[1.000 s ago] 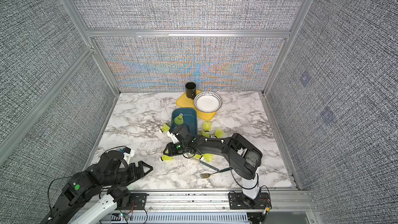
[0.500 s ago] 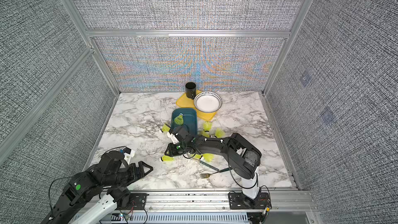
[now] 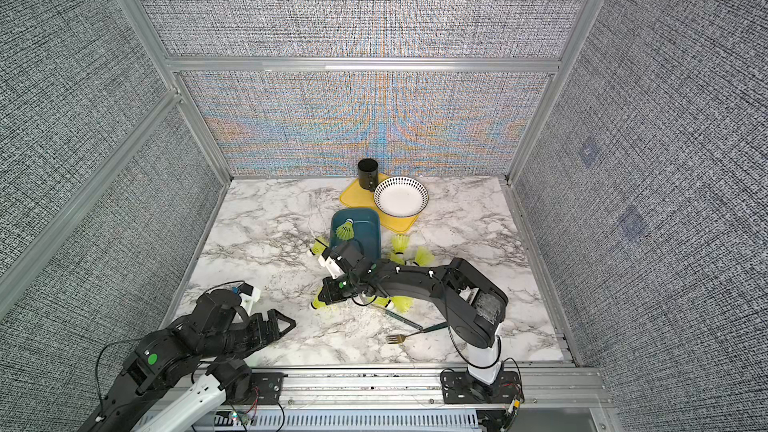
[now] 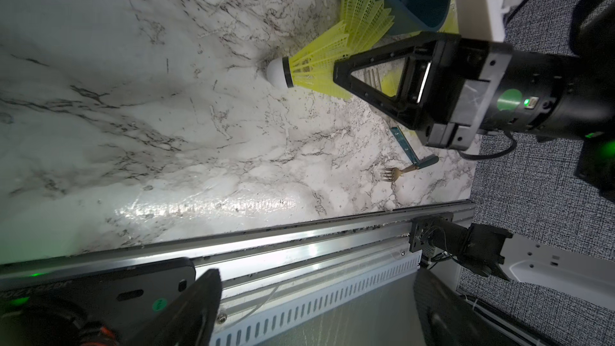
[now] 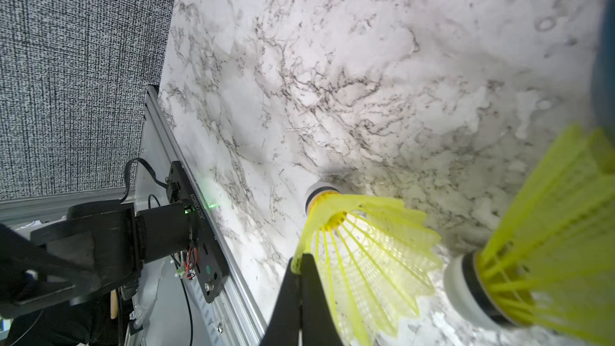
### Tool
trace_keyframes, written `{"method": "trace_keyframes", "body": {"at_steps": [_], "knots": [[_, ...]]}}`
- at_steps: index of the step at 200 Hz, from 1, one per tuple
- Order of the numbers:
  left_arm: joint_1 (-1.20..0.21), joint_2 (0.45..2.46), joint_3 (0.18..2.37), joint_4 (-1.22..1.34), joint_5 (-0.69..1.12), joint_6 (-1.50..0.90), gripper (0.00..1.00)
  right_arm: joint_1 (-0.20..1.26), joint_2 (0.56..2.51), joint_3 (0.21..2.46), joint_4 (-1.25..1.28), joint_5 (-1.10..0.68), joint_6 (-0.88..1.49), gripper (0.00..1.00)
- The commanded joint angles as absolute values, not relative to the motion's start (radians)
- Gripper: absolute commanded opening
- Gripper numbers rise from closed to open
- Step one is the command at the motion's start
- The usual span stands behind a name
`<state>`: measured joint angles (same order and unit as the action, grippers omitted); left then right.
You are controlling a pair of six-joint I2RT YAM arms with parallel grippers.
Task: Put the shuttlecocks into the storage box
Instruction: Pick up the shuttlecock at the center of the board, then place the shuttlecock in the storage box.
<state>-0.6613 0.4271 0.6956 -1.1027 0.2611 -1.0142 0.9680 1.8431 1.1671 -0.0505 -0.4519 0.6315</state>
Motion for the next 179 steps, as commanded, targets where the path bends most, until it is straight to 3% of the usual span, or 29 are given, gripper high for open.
{"method": "trace_keyframes", "body": {"at_steps": [1, 60, 111, 149, 179], "knots": [[-0.661, 0.423, 0.702, -1.065, 0.243, -1.016, 0.93, 0.988, 1.809, 1.200, -0.107, -0.407, 0.568, 0.00], [-0.661, 0.425, 0.728, -0.969, 0.221, -1.047, 0.93, 1.013, 1.710, 1.285, -0.252, -0.199, 0.458, 0.00], [-0.661, 0.555, 0.764, -0.791, 0.230, -1.057, 0.93, 1.009, 1.658, 1.340, -0.315, 0.162, 0.311, 0.00], [-0.661, 0.685, 0.781, -0.656, 0.245, -1.065, 0.94, 0.991, 1.698, 1.365, -0.300, 0.491, 0.244, 0.00], [-0.662, 0.762, 0.782, -0.558, 0.236, -1.066, 0.93, 0.966, 1.777, 1.401, -0.266, 0.640, 0.204, 0.00]]}}
